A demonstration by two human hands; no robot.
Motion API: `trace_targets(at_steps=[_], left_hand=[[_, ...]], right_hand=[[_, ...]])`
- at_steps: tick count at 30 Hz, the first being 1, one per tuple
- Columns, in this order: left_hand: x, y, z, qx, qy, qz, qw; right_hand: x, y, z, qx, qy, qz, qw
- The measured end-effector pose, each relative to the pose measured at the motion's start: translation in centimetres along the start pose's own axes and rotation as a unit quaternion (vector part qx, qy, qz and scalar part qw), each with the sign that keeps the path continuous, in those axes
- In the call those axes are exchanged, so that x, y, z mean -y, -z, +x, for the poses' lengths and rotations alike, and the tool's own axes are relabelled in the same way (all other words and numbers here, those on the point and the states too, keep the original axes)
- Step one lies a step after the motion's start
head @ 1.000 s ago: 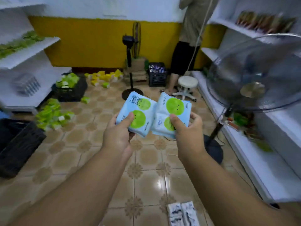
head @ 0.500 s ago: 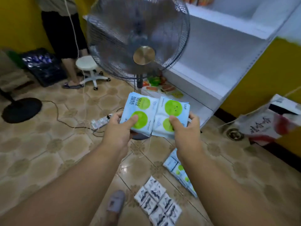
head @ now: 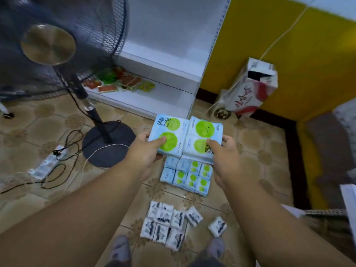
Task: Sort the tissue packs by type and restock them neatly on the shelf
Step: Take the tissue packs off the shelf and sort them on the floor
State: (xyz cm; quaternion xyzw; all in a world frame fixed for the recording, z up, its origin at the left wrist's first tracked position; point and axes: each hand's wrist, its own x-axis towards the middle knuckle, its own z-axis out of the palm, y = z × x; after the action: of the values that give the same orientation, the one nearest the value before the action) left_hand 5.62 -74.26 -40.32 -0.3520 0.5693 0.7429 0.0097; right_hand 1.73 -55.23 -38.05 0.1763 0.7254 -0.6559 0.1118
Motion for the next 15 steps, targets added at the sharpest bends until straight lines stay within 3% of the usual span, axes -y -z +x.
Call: trace_targets(at_steps=[8,12,15], left_hand=[[10.5,-12.8,7.9,-0.011,0.081,0.082,0.993],[20.2,-16.7,15.2,-0.016,0.136,0.110,0.985],[28.4,-18.0,21.2,-0.014,0.164,0.142,0.976]], right_hand=[[-9.4,9.8,12.3,0.004,-0.099,0.023,0.995],[-19.3,11.7,19.5,-0.027,-0.132,0.015,0.991],[-28.8,11.8,24.2,-0.094,-0.157,-0.004,0.983]])
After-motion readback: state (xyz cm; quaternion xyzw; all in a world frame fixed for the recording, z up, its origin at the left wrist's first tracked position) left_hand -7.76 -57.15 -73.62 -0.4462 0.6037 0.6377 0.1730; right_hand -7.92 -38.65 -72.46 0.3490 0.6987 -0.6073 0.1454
